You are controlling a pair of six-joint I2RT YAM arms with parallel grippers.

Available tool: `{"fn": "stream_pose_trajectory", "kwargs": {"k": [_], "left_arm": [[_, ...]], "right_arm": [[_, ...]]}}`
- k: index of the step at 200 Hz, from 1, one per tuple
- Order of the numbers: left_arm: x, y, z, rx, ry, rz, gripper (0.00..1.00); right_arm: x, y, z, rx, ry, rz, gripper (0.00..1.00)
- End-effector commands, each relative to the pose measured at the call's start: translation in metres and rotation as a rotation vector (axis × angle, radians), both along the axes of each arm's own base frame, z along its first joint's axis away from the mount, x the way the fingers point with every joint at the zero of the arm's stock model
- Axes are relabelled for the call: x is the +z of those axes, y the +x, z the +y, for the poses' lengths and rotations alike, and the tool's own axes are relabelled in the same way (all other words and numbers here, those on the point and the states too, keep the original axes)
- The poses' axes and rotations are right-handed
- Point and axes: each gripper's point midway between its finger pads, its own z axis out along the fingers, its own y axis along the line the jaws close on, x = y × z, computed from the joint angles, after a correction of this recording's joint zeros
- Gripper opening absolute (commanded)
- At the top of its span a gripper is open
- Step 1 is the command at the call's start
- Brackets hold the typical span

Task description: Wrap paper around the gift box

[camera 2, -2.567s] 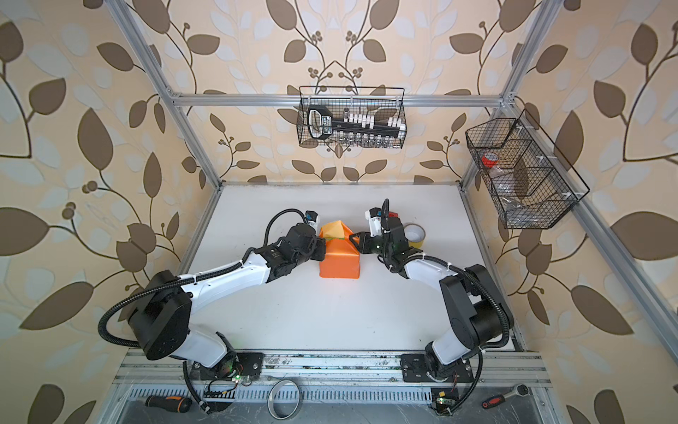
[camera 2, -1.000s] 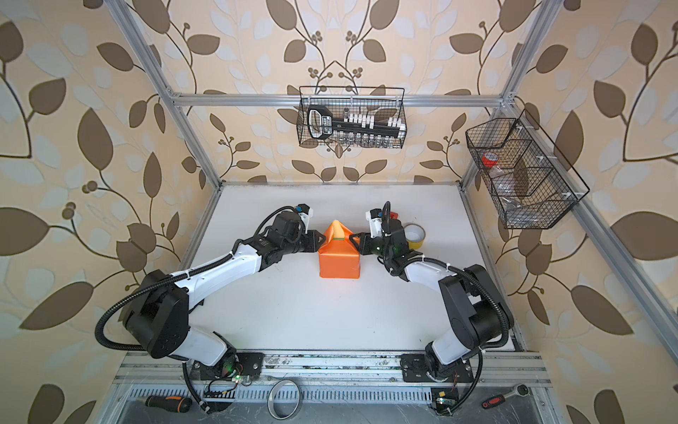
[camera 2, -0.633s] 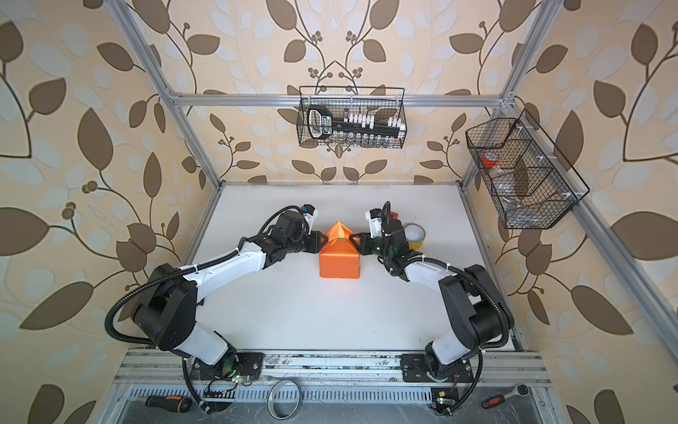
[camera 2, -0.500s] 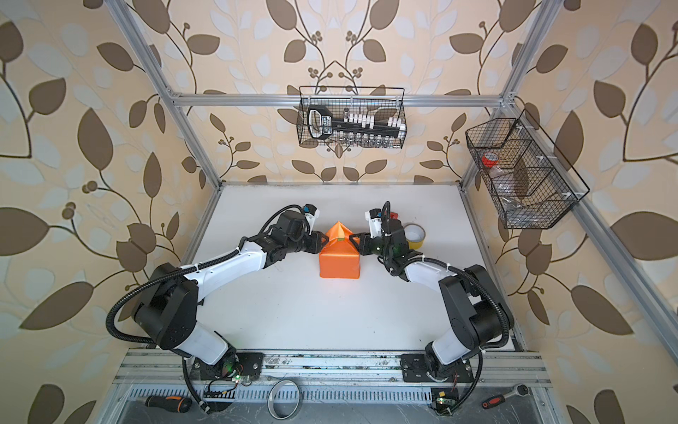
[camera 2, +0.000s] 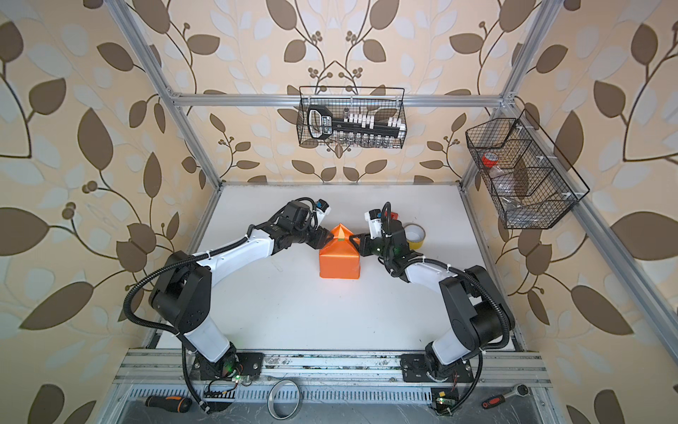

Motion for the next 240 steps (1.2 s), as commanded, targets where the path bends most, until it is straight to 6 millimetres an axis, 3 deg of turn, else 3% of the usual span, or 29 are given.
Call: {"fn": "stream_pose_trajectory", "kwargs": {"k": [1, 60, 123, 210, 240], "left_arm": [[0.003, -0.009, -0.009, -0.148, 0.008, -0.002, 0.55], [0.01, -0.009, -0.014, -0.29, -0.052, 0.011, 0.53], [0.014, -0.015, -0.028, -0.442, -0.107, -0.003, 0.34], [0.008, -0.013, -0.029, -0.488, -0.087, -0.066, 0.14], [0.013, -0.016, -0.027, -0.49, -0.09, -0.141, 0.07]], "right_arm": [[-0.028, -0.024, 0.003, 0.062, -0.04, 0.089, 0.31], [-0.026, -0.024, 0.003, 0.068, -0.044, 0.081, 0.31], [-0.028, -0.024, 0.003, 0.07, -0.049, 0.081, 0.31], [-0.031, -0.022, 0.007, 0.09, -0.05, 0.087, 0.31], [-0.026, -0.021, 0.007, 0.097, -0.059, 0.084, 0.35]]}}
